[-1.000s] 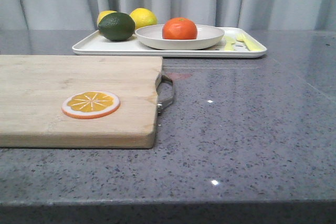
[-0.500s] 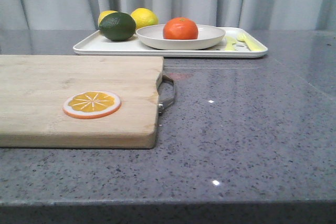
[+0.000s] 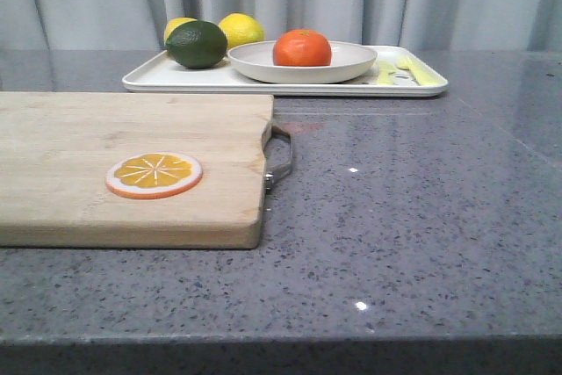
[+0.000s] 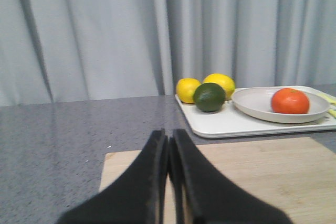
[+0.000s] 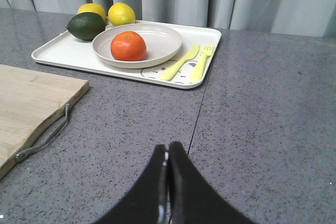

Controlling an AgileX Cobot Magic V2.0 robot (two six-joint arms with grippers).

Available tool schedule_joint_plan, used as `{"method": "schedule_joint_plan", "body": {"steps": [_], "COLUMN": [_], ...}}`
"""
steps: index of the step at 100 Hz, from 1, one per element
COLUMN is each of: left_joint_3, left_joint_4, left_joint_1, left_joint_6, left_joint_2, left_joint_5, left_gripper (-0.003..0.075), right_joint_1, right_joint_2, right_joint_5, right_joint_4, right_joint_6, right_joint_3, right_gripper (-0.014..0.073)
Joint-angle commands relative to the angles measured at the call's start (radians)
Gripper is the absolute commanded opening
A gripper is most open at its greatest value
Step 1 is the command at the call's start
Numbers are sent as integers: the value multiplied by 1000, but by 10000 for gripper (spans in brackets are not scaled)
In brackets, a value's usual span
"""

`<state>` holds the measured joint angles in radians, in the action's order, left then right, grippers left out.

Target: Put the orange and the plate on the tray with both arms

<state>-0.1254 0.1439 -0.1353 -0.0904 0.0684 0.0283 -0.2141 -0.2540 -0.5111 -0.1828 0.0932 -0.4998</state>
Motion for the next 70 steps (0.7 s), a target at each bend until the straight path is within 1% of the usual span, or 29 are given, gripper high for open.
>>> {"method": "schedule_joint_plan", "body": {"steps": [1,7,19,31,36,41,70], "left_joint_3": [11,34,83,136,134,134,134], "left_joint_4": [1,1,1,1,1,1,-6], "left_joint_1": [57,89,122,124,124,124,124], "left_joint_6": [4,4,4,4,4,4,4], "left_joint_2": [-29,-52,-87,-108,-108,-108,-108], "left_joint_5": [-83,-83,-83,-94,-45,-28,1], "left_gripper": [-20,-20,-20,-20,-20,-20,-20], "right_joint_1": [3,3,3,3,3,3,3], "right_joint_2": [-8,-8,-8,-8,-8,-8,-8], "right_joint_5": [75,75,75,75,76,75,76], "right_joint_4": [4,4,4,4,4,4,4], "right_joint_6": [10,10,10,10,10,10,10], "right_joint_3": [-24,-24,-24,-24,-24,-24,-24], "right_gripper": [-55,-55,-55,-55,-55,-55,-55]}}
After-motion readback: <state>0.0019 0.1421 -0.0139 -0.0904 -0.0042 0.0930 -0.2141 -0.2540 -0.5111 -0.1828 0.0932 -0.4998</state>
